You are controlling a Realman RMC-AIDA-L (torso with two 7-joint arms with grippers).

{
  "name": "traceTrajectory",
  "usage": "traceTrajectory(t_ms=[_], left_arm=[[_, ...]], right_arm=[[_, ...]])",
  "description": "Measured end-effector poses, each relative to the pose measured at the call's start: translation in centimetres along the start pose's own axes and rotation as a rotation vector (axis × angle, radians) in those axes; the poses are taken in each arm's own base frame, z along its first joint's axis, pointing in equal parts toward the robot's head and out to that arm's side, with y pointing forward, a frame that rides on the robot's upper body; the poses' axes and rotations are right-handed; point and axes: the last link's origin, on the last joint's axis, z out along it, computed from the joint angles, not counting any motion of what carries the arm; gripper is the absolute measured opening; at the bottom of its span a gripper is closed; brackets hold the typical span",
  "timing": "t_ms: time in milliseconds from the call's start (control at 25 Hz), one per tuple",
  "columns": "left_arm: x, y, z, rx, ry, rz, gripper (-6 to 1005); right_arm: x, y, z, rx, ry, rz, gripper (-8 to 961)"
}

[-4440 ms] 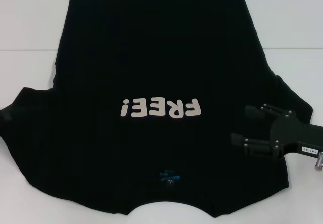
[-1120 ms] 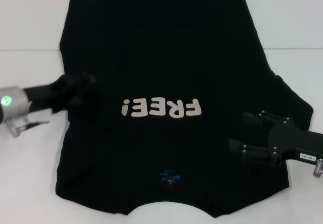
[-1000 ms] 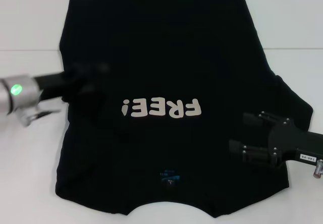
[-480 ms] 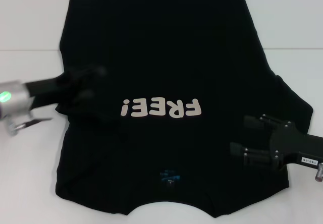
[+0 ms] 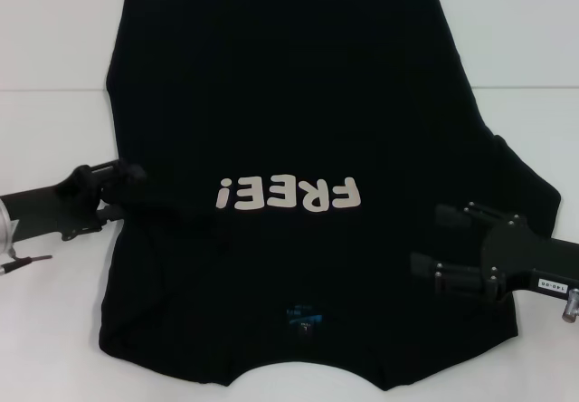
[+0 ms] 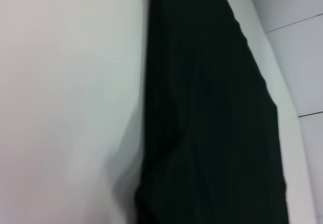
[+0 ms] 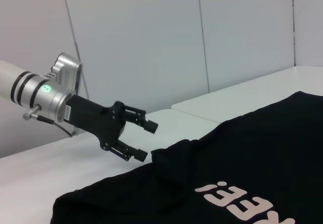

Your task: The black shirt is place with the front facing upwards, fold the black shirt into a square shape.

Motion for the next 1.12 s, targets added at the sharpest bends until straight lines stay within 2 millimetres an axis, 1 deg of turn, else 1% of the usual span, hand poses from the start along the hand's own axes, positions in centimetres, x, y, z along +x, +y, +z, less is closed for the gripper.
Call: traceTrajectory(t_ms=[200, 520, 1120], left_arm=[[-0.3, -0.1, 0.8, 0.040, -0.010, 0.017, 820], [0.2, -0.5, 1.0, 0.071, 0.029, 0.014, 818], [1.1, 0.3, 1.9, 0.087, 0.067, 0.037, 816]], right_arm=[[0.0, 0.0, 0.0, 0.000, 0.001, 0.001, 912], [0.1, 0.1, -0.1, 0.002, 0.001, 0.004, 912], [0.1, 0.1, -0.1, 0.000, -0.001, 0.004, 912]])
